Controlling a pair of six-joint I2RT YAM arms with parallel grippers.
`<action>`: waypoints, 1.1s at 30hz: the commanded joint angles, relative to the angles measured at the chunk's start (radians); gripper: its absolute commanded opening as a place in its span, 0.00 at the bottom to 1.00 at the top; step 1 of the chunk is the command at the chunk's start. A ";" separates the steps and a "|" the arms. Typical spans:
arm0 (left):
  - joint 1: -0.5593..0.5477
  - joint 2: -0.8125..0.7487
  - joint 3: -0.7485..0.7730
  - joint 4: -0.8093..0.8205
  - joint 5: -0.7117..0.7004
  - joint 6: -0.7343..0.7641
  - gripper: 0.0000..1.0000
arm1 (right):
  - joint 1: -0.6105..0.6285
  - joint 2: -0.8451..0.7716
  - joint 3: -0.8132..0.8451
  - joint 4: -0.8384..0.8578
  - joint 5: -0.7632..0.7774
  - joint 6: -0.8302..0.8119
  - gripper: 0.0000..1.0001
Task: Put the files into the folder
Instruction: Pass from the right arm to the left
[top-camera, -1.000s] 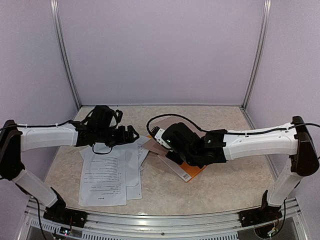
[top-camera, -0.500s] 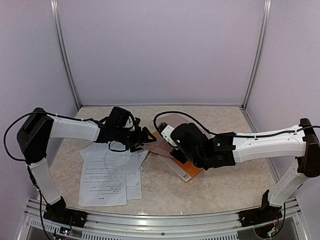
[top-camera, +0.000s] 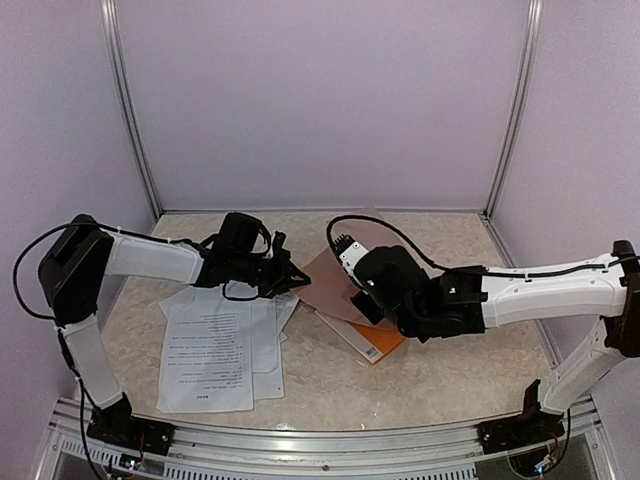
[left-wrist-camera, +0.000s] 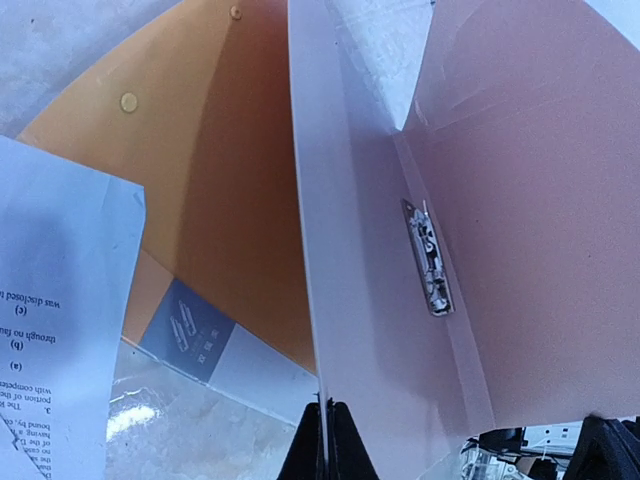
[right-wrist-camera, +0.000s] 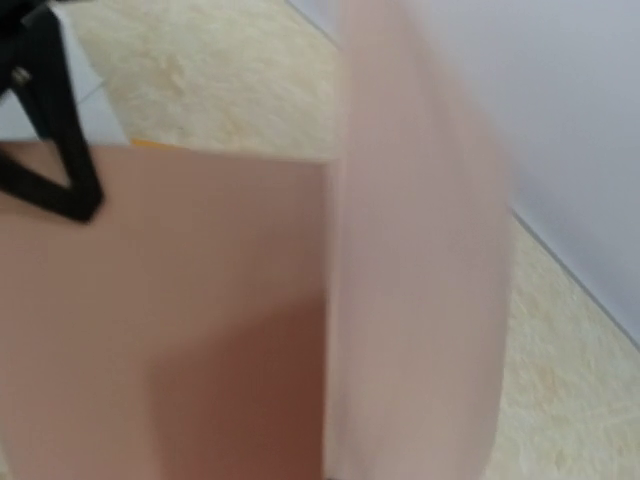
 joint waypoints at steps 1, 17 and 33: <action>-0.013 -0.111 -0.008 -0.022 -0.071 0.125 0.00 | 0.004 -0.092 -0.034 -0.051 0.104 0.143 0.00; -0.130 -0.447 -0.109 -0.236 -0.471 0.323 0.00 | 0.007 -0.269 -0.184 -0.382 0.238 0.738 0.30; -0.261 -0.474 -0.086 -0.281 -0.719 0.315 0.00 | 0.128 -0.351 0.007 -0.635 0.194 0.815 0.72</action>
